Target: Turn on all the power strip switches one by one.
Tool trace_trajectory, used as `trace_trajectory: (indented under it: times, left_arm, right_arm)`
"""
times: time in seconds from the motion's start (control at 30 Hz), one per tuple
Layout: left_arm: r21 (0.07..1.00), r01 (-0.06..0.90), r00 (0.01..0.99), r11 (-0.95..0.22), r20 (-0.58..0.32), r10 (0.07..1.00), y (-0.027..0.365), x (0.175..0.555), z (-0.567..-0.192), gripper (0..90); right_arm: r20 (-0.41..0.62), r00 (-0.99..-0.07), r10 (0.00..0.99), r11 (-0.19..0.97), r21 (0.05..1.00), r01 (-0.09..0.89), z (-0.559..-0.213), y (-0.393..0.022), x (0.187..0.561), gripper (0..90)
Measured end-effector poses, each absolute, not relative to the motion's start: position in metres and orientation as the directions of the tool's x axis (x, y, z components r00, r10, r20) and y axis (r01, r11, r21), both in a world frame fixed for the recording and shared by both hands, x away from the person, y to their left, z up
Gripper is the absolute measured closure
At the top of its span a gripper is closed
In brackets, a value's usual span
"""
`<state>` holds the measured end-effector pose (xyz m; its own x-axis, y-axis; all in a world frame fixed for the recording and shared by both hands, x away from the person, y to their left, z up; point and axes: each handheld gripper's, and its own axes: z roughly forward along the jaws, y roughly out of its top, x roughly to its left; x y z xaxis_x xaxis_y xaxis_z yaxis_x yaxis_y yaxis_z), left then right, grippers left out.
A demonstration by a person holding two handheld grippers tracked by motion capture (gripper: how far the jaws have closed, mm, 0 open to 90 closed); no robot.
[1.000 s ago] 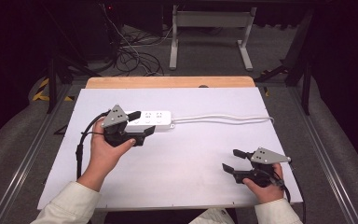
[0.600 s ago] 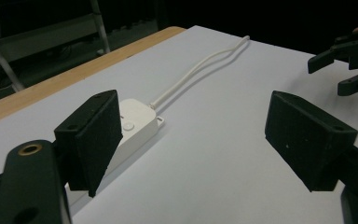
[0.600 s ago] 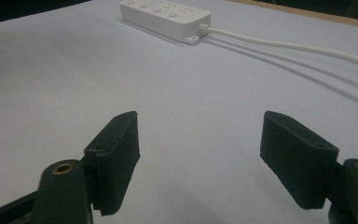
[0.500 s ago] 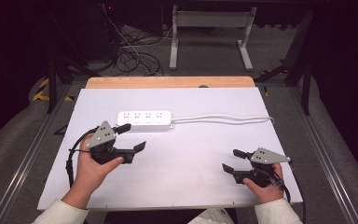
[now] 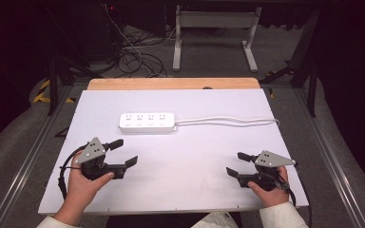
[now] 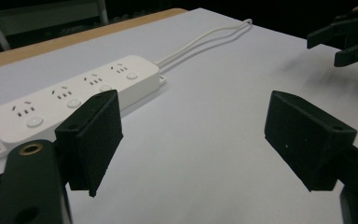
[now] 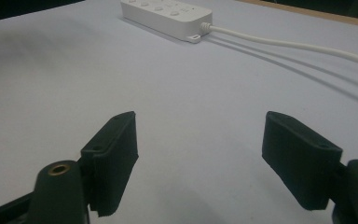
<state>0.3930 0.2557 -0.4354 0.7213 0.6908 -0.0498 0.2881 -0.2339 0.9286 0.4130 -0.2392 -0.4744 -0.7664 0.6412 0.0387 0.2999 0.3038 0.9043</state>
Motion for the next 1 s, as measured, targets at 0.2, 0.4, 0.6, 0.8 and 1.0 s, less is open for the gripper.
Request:
trace_trajectory:
  times: [0.2, 0.4, 0.6, 0.8, 1.0]
  left_arm:
    - [0.929, 0.269, 0.728, -0.255, -0.023, 0.685, 0.265, 0.384, -0.452, 19.9]
    - [0.919, 0.251, 0.723, -0.305, 0.032, 0.69, 0.272, 0.377, -0.466, 19.7]
    - [0.91, 0.289, 0.728, -0.297, -0.007, 0.686, 0.277, 0.374, -0.481, 19.5]
    - [0.907, 0.345, 0.717, -0.239, -0.091, 0.691, 0.285, 0.374, -0.494, 20.8]
    - [0.905, 0.307, 0.719, -0.295, -0.018, 0.694, 0.283, 0.373, -0.493, 21.1]
  right_arm:
    - [0.036, -0.77, 0.637, 0.309, 0.903, 0.298, -0.474, -0.238, 0.413, 26.3]
    - [0.032, -0.773, 0.634, 0.313, 0.903, 0.294, -0.474, -0.238, 0.412, 25.5]
    - [0.03, -0.776, 0.63, 0.318, 0.902, 0.293, -0.474, -0.238, 0.412, 24.9]
    - [0.028, -0.782, 0.623, 0.321, 0.902, 0.288, -0.474, -0.238, 0.411, 24.6]
    - [0.027, -0.784, 0.62, 0.324, 0.901, 0.287, -0.474, -0.238, 0.411, 24.6]
